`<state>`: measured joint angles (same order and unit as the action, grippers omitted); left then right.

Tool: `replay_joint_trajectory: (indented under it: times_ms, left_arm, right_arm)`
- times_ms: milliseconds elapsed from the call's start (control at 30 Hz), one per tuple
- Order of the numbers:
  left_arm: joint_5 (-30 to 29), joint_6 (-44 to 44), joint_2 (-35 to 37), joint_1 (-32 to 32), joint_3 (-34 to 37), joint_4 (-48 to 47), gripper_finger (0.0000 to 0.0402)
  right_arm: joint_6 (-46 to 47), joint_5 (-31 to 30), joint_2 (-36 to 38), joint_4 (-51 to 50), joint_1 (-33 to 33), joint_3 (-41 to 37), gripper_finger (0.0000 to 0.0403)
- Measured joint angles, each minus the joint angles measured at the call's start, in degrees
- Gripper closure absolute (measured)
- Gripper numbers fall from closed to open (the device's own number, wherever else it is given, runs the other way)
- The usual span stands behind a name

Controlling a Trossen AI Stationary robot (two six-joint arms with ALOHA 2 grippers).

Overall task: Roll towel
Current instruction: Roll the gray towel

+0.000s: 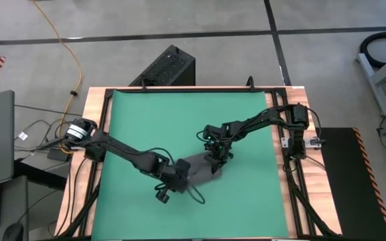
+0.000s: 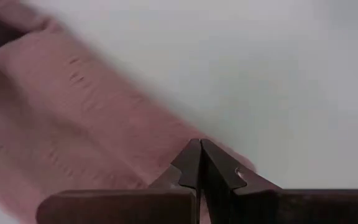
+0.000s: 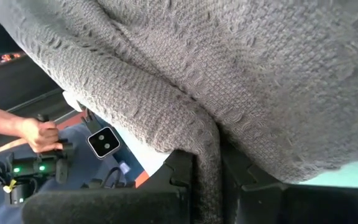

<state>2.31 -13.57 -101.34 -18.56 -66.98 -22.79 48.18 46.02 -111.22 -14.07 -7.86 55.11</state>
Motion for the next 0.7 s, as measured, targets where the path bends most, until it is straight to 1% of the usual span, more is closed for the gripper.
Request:
replay_joint_trajectory:
  times_ms: [133, 367, 533, 700]
  left_arm:
    - [0.2, 3.1, 0.3, 2.4, 0.0, -1.0, 0.0402]
    - [1.7, 4.9, 0.4, 5.1, 0.2, -1.9, 0.0401]
    - [2.7, 7.8, 0.5, 5.9, 3.7, -1.2, 0.0401]
    - [3.2, 10.1, 0.5, 5.8, 7.5, 2.1, 0.0401]
  right_arm:
    - [0.0, 0.0, 0.0, 0.0, 0.0, 0.0, 0.0349]
    - [-0.2, 0.1, 0.0, 0.0, 0.0, 0.0, 0.0349]
    - [-0.4, 0.2, 0.0, 0.0, 0.0, 0.0, 0.0349]
    - [-0.4, 0.2, 0.0, 0.0, 0.0, 0.0, 0.0349]
